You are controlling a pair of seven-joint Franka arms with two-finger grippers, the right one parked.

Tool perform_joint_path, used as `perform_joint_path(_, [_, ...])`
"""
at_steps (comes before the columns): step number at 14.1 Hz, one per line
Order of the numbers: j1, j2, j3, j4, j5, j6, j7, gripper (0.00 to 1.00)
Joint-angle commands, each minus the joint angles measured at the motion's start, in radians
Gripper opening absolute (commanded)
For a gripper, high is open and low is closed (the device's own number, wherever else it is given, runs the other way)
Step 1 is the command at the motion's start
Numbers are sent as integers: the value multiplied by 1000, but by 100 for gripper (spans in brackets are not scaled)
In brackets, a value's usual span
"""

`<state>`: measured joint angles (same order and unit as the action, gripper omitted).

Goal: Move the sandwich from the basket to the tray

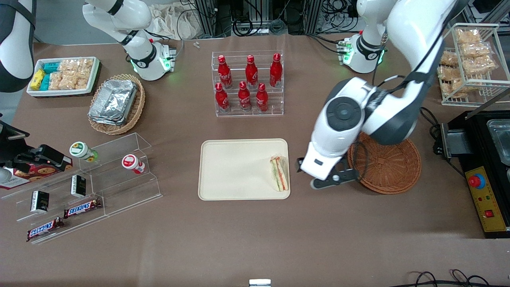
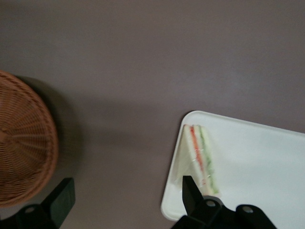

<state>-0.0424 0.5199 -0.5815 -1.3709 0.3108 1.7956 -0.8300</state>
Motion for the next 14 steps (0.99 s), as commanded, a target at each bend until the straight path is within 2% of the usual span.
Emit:
perform_joint_path(1, [13,-145,127,-34,-140,-128,266,100])
perform_joint_path(3, [-11,-219,269,-51,-220,-192,462,100])
perform_joint_path(6, [-37,-322,411,-129,-236,-226,671,100])
perform_joint_path(9, [-89,-411,566,-249,-243,-174,828,100])
perform_joint_path(10, [-89,-449,610,-304,-281,-129,873,100])
perform_joint_path(13, [-41,-537,621,-483,-300,37,917,100])
perform_joint_path(14, [-27,-538,620,-487,-302,44,930,100])
